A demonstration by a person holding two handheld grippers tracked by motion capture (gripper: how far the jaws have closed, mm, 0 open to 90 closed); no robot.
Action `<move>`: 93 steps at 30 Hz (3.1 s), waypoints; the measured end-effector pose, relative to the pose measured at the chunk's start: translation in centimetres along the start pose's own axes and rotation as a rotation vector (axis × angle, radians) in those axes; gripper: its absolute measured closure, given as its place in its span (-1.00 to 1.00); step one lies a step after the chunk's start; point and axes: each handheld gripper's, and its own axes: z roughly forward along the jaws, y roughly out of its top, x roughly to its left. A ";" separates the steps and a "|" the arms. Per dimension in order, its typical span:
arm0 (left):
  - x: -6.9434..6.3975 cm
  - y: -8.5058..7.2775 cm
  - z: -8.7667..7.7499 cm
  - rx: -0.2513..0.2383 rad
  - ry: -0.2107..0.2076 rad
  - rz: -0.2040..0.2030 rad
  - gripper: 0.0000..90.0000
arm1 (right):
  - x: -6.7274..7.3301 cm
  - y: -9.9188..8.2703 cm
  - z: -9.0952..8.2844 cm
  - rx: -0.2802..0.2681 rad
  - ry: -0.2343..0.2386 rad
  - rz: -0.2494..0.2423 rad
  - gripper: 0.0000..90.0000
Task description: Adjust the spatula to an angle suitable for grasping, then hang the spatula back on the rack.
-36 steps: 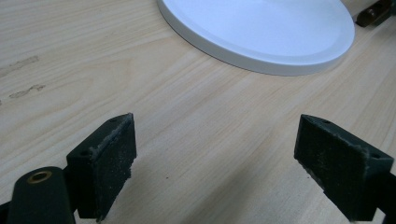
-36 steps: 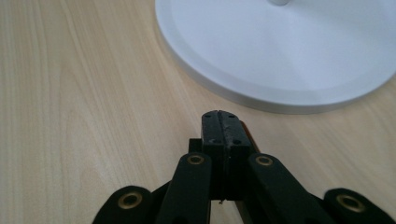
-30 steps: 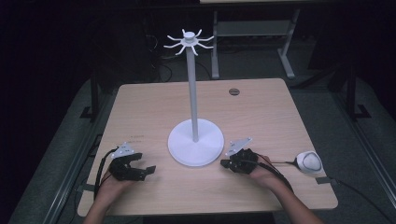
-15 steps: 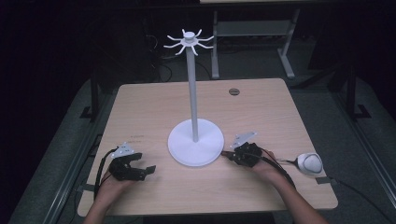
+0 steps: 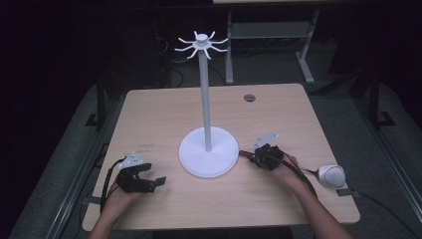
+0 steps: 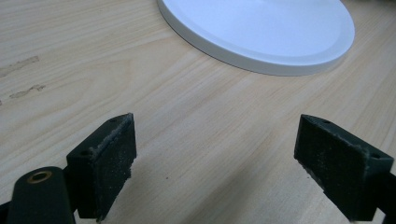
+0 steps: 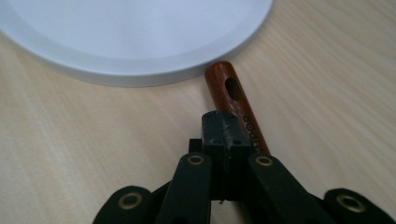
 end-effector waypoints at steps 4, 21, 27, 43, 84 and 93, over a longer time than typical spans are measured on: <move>0.0 0.0 0.0 -0.002 -0.001 -0.001 -0.72 | -1.1 0.1 -0.1 -0.005 -0.023 0.024 1.00; 0.0 -0.1 0.1 -0.001 -0.006 -0.007 -0.72 | -5.2 -1.0 -1.5 -0.046 -0.085 0.138 1.00; 0.0 -0.1 0.1 0.004 -0.007 -0.008 -0.72 | -6.3 -1.1 -1.7 -0.046 -0.118 0.160 1.00; 0.1 -0.1 0.0 -0.002 -0.002 -0.003 -0.72 | -5.3 -1.8 -1.4 0.000 -0.043 0.116 1.00; 0.0 -0.1 0.1 0.001 0.000 -0.004 -0.72 | -9.9 -0.5 -5.2 0.180 -0.021 0.147 0.60; 0.0 -0.1 0.1 -0.001 -0.006 -0.004 -0.72 | -11.1 0.7 -3.8 0.293 -0.015 0.105 0.56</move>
